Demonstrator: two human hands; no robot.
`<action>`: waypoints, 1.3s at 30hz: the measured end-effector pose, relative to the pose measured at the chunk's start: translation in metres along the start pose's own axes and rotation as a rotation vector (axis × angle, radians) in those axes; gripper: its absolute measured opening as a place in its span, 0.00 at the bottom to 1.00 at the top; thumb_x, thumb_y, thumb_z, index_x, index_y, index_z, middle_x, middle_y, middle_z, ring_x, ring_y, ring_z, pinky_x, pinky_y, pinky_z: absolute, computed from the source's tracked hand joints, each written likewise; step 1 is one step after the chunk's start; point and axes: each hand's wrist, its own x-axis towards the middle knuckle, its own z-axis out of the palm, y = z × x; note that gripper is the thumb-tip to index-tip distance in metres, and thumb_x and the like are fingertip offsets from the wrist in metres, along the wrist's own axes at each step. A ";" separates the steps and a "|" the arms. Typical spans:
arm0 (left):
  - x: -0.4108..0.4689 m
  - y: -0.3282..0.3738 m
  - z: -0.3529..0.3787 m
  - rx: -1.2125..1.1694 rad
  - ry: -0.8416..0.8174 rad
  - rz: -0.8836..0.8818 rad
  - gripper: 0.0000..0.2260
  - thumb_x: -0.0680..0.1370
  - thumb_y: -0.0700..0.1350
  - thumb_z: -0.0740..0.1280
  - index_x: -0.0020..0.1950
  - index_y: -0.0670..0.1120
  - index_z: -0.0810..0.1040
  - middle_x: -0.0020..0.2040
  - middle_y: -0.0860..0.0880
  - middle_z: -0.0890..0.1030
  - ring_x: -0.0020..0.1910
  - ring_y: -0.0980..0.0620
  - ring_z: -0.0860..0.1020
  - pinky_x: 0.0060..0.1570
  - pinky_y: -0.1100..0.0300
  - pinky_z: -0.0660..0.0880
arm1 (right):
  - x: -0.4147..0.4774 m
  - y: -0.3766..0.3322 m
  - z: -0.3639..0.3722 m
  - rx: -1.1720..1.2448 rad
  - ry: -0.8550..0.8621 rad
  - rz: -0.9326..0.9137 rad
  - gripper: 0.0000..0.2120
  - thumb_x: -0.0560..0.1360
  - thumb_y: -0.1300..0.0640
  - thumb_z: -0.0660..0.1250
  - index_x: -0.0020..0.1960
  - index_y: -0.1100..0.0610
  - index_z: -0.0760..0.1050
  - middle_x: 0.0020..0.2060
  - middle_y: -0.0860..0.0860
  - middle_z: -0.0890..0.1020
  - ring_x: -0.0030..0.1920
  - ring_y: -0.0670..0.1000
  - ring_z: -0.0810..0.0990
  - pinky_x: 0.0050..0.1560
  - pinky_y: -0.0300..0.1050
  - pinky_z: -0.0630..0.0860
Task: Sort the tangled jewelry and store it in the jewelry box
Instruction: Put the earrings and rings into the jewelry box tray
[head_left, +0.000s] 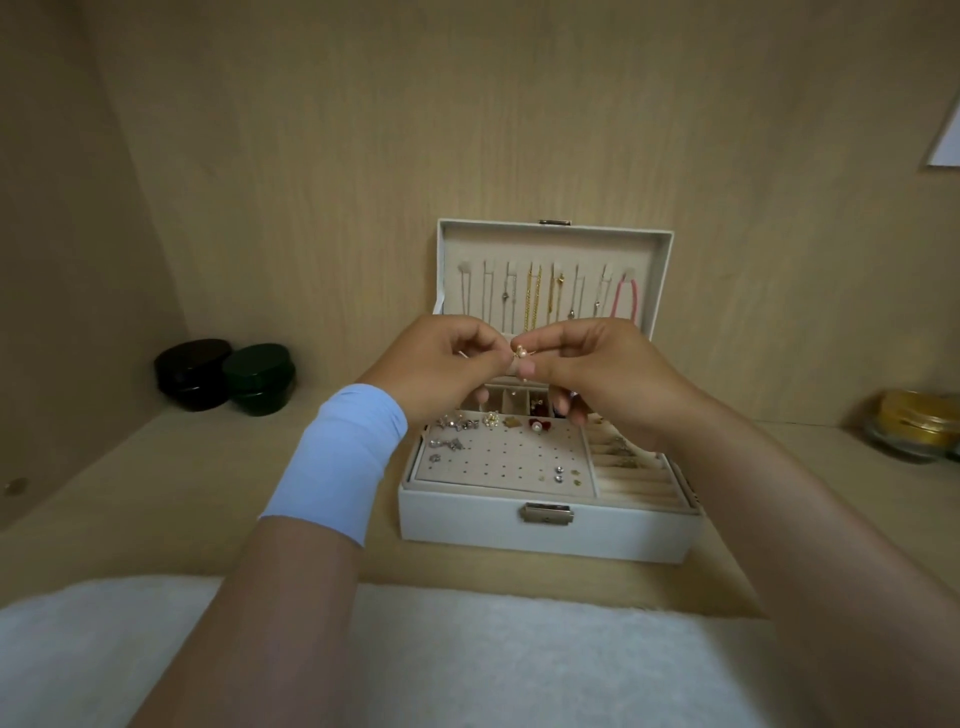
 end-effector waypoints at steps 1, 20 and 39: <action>0.001 -0.001 -0.003 0.013 -0.001 0.006 0.05 0.78 0.44 0.70 0.42 0.50 0.83 0.32 0.51 0.81 0.32 0.54 0.79 0.36 0.59 0.76 | 0.000 0.000 -0.001 0.007 -0.026 0.021 0.12 0.73 0.64 0.75 0.56 0.58 0.82 0.32 0.51 0.83 0.27 0.48 0.73 0.23 0.39 0.71; -0.019 -0.013 -0.007 -0.019 0.000 -0.031 0.04 0.76 0.47 0.73 0.42 0.49 0.84 0.35 0.49 0.81 0.31 0.55 0.79 0.37 0.58 0.79 | -0.002 0.005 0.021 -0.120 0.042 -0.129 0.09 0.73 0.62 0.75 0.54 0.58 0.85 0.42 0.63 0.86 0.35 0.59 0.83 0.33 0.48 0.80; -0.016 -0.041 -0.013 0.174 0.066 0.033 0.04 0.75 0.46 0.72 0.42 0.55 0.83 0.38 0.60 0.80 0.34 0.69 0.75 0.37 0.77 0.69 | -0.002 0.020 0.031 -0.947 0.090 -0.224 0.02 0.72 0.46 0.76 0.44 0.42 0.85 0.40 0.37 0.84 0.41 0.38 0.78 0.44 0.44 0.75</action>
